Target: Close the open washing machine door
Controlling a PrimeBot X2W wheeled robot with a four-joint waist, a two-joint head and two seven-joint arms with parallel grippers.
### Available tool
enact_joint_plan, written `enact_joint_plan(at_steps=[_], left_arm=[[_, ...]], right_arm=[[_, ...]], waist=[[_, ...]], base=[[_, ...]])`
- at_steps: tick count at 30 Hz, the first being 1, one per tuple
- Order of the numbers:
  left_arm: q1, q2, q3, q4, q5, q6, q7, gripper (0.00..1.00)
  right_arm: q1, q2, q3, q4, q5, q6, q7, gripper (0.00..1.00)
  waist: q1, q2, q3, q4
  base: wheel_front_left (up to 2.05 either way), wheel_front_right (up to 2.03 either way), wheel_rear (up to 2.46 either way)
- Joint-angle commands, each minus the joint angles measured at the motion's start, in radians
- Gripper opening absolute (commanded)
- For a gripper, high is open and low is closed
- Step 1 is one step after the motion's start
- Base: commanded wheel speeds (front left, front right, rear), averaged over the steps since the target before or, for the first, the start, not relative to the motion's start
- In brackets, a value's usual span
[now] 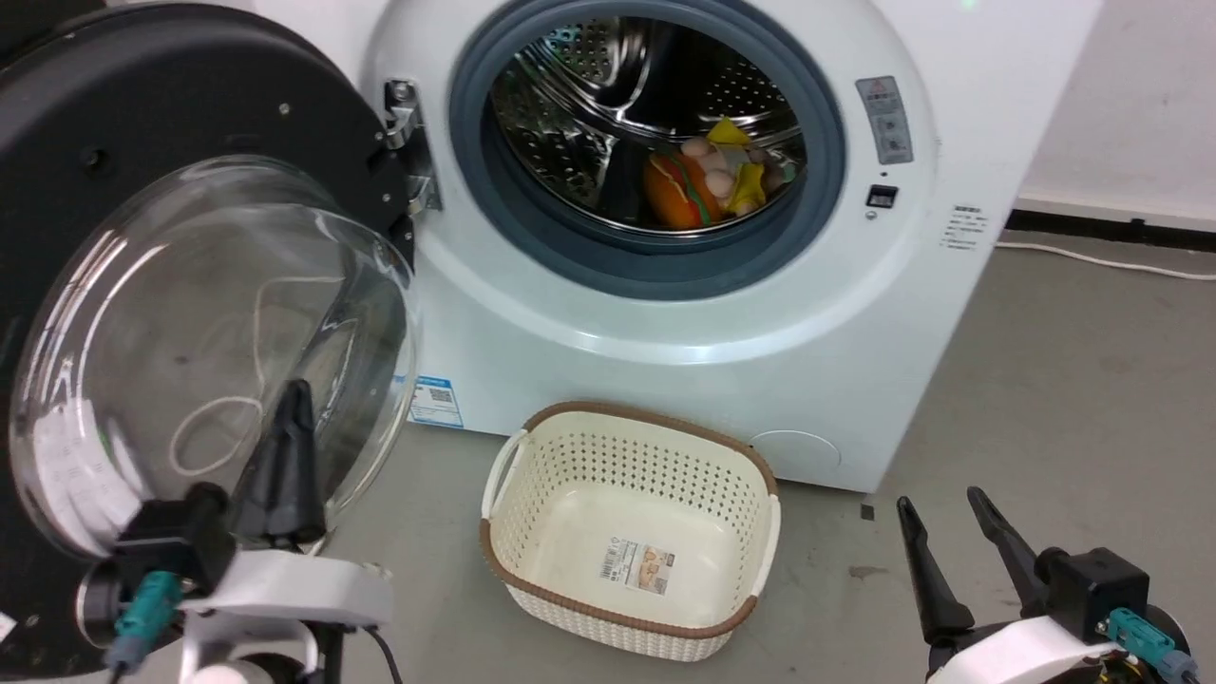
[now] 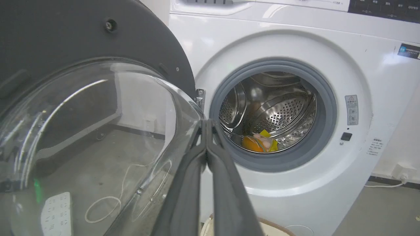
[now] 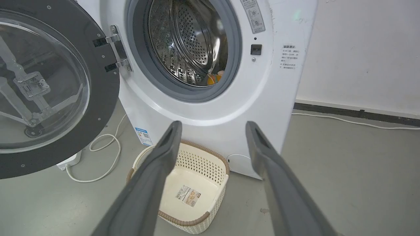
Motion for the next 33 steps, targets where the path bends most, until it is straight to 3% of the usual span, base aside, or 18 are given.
enact_joint_plan(at_steps=[1, 18, 26, 33], left_arm=[[-0.017, 0.001, 0.012, -0.017, -0.017, -0.002, -0.009, 0.00], [-0.116, 0.026, 0.317, -0.085, -0.078, -0.037, -0.044, 0.00], [-0.174, 0.089, 0.459, -0.016, -0.113, -0.039, -0.060, 0.00], [-0.215, 0.192, 0.509, 0.133, -0.120, -0.035, -0.033, 0.00]], right_arm=[[0.014, 0.000, 0.003, 0.007, 0.011, 0.000, -0.009, 1.00], [0.029, 0.000, 0.013, 0.041, 0.074, 0.000, -0.044, 1.00], [0.029, 0.000, 0.011, 0.051, 0.096, 0.000, -0.061, 1.00], [0.016, 0.000, 0.010, 0.061, 0.103, 0.000, -0.075, 1.00]], waist=[[0.0000, 0.0000, -0.001, 0.011], [0.0000, 0.0000, -0.002, 0.114], [0.0000, 0.0000, 0.019, 0.153], [0.0000, 0.0000, 0.053, 0.175]], base=[[0.00, 0.00, 0.00], [0.00, 0.00, 0.00], [0.00, 0.00, 0.00], [0.00, 0.00, 0.00]])
